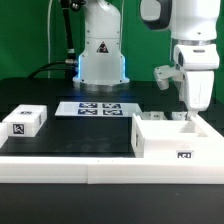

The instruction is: Assemble cabinet

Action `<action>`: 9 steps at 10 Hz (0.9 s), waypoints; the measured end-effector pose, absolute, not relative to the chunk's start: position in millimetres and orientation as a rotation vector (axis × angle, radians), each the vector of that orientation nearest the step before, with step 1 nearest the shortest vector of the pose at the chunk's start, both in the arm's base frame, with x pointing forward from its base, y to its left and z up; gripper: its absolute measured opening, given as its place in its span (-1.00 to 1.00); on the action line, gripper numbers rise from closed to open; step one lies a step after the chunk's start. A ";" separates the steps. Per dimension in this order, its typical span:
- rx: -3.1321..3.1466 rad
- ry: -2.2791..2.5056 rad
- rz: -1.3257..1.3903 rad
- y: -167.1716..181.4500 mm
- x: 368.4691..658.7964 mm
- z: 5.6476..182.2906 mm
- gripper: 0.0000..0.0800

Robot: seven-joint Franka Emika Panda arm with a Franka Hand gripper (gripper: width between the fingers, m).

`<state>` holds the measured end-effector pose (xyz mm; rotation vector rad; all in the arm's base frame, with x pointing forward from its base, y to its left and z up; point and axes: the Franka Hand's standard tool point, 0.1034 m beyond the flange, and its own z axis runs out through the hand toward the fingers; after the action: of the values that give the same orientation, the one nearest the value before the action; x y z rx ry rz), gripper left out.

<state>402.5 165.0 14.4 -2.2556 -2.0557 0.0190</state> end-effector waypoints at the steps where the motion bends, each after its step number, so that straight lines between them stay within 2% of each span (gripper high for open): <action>1: -2.256 -2.051 0.025 164.0 401.2 12.3 0.27; 2: -2.255 -2.048 0.027 163.8 400.6 10.9 -0.19; 3: -2.255 -2.047 0.028 163.7 400.4 10.5 -0.19; 4: -2.255 -2.046 0.028 164.0 400.7 9.8 -0.57; 5: -2.256 -2.047 0.019 164.9 402.7 10.4 -0.82; 9: -2.260 -2.049 0.001 165.9 405.3 11.7 -0.82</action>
Offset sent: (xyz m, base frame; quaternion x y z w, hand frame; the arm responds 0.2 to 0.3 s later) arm 0.0041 0.0026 -0.0048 0.0039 0.0048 0.0004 1.0000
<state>405.3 165.9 11.7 -2.2597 -2.0488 0.0015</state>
